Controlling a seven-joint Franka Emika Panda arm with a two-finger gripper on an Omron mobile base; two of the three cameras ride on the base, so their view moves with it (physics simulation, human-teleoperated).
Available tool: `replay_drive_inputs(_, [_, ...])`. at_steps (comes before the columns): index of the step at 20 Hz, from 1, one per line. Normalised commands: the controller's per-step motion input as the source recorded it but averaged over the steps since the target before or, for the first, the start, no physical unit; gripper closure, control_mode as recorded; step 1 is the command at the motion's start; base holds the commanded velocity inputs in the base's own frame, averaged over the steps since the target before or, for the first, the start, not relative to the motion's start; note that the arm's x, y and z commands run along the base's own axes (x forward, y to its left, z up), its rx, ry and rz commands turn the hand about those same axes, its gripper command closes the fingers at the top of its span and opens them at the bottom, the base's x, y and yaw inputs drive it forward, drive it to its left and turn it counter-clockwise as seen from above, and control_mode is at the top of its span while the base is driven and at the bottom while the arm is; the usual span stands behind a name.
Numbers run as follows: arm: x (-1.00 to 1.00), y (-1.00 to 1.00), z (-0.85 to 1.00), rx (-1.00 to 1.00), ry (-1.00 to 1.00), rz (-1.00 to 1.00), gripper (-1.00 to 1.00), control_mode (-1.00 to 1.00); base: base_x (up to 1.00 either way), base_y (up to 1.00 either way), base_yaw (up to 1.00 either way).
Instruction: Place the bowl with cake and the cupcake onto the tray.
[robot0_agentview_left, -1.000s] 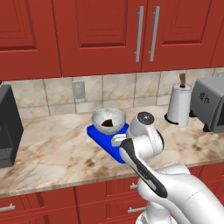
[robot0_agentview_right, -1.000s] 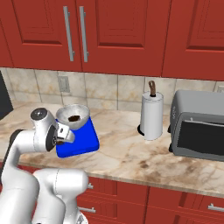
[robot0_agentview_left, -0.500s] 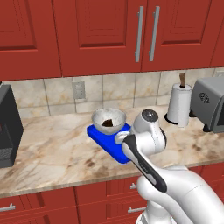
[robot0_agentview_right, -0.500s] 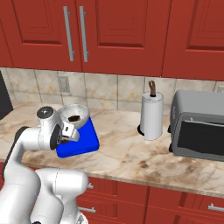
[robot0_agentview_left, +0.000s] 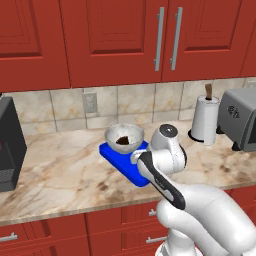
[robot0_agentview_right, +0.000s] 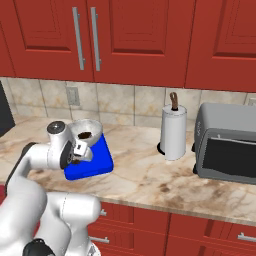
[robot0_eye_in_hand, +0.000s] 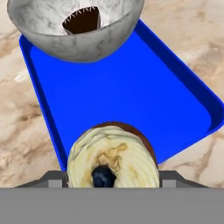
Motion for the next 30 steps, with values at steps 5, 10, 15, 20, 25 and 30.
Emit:
replay_drive_inputs(5, [0.19, 0.00, -0.16, 0.00, 0.04, 0.00, 1.00, -1.00, 0.00, 0.00, 0.00])
replay_drive_inputs(10, [0.25, 0.00, -0.12, 0.00, 0.03, 0.00, 1.00, -1.00, 0.00, 0.00, 0.00])
replay_drive_inputs(15, [0.25, 0.00, -0.11, 0.00, 0.02, 0.00, 1.00, -1.00, 0.00, 0.00, 0.00])
replay_drive_inputs(20, [0.22, 0.00, -0.15, 0.00, 0.01, 0.00, 1.00, -1.00, 0.00, 0.00, 0.00])
replay_drive_inputs(25, [0.19, 0.00, -0.18, 0.00, 0.02, 0.00, 1.00, -1.00, 0.00, 0.00, 0.00])
replay_drive_inputs(30, [0.06, 0.00, -0.23, 0.00, 0.01, 0.00, 1.00, -1.00, 0.00, 0.00, 0.00])
